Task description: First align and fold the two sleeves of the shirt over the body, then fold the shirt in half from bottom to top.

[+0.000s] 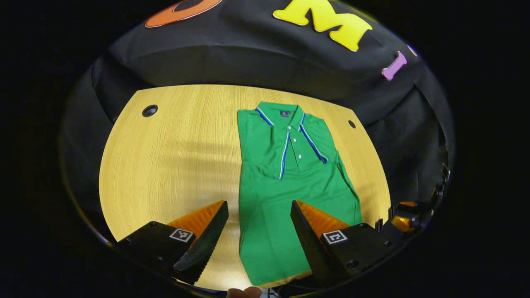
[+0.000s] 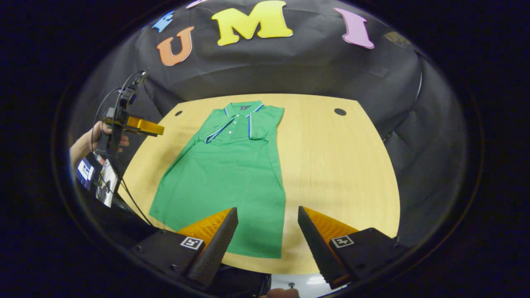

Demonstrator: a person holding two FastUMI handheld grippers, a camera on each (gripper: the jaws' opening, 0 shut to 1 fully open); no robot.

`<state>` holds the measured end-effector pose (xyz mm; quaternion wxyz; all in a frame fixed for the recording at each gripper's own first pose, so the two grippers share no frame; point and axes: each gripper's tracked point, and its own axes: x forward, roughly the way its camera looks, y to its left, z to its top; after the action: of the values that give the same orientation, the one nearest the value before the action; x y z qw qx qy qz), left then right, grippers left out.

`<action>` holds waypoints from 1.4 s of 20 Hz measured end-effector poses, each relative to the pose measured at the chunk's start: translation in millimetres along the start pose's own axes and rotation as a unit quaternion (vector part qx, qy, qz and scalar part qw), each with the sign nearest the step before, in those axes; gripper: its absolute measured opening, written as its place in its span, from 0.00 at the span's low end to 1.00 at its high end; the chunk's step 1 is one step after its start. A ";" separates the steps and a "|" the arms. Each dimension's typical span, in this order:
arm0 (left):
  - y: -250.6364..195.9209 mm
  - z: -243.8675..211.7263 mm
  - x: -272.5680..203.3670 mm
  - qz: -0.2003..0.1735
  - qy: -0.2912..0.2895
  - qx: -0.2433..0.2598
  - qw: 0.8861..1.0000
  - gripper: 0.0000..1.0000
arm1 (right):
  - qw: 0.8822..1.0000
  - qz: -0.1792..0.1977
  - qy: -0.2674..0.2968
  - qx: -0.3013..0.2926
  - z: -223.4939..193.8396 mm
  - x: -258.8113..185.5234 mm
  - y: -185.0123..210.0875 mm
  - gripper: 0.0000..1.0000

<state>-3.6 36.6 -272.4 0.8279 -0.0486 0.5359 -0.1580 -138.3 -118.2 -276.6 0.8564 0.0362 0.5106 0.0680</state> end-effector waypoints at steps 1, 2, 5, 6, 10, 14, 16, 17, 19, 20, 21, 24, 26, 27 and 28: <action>-0.1 -18.6 -2.5 0.008 0.003 0.009 1.000 0.98 | 1.000 0.004 0.008 -0.007 -5.1 3.0 2.2 0.95; -0.8 -36.1 -6.5 0.015 0.004 0.020 1.000 0.98 | 1.000 0.009 0.015 -0.014 -9.1 5.4 4.1 0.94; -9.5 -85.8 -12.6 0.030 0.012 0.037 0.999 0.98 | 0.999 0.013 0.032 -0.042 -21.9 10.2 6.0 0.99; -14.1 -102.6 -16.2 0.028 0.018 0.036 0.999 0.98 | 0.998 0.014 0.035 -0.049 -24.1 11.7 6.4 0.92; -21.9 -166.0 -30.9 0.020 0.057 0.038 0.997 0.98 | 0.997 0.042 0.051 -0.037 -38.2 16.2 19.3 0.96; -21.1 -206.5 -24.5 0.012 0.086 -0.013 0.996 0.98 | 0.995 0.028 0.080 -0.060 -65.7 26.5 12.8 0.99; -15.3 -228.1 -19.4 0.016 0.113 -0.027 0.993 0.98 | 0.992 0.018 0.100 -0.073 -84.4 29.7 6.1 0.96; -13.5 -234.8 -17.8 0.017 0.121 -0.030 0.992 0.98 | 0.991 0.015 0.108 -0.075 -92.2 31.7 3.2 0.96; -13.5 -243.0 -12.1 0.018 0.132 -0.036 0.990 0.98 | 0.990 0.009 0.123 -0.069 -106.5 36.4 -1.6 0.96; -14.4 -244.5 -9.3 0.018 0.136 -0.037 0.990 0.98 | 0.989 0.007 0.130 -0.063 -112.5 38.6 -1.2 0.96; -15.1 -247.1 -5.9 0.020 0.138 -0.036 0.990 0.98 | 0.989 0.005 0.136 -0.060 -119.1 40.1 -2.8 0.96; -18.0 -253.6 -1.1 0.024 0.147 -0.032 0.988 0.98 | 0.987 -0.003 0.150 -0.063 -127.0 52.7 -5.9 0.96; -18.3 -254.3 4.3 0.031 0.152 -0.029 0.987 0.98 | 0.986 -0.008 0.151 -0.068 -129.0 59.1 -9.4 0.96; -18.1 -254.3 6.0 0.036 0.155 -0.025 0.987 0.98 | 0.986 -0.010 0.153 -0.067 -131.1 61.3 -10.7 0.92; -18.6 -253.1 7.1 0.037 0.156 -0.022 0.987 0.98 | 0.985 -0.011 0.159 -0.064 -134.8 64.5 -12.3 0.95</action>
<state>-233.3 39.3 -380.5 0.7379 -0.0214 0.6635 -0.1216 -225.6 -121.4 -398.5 0.7653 -0.0356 0.6354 0.0966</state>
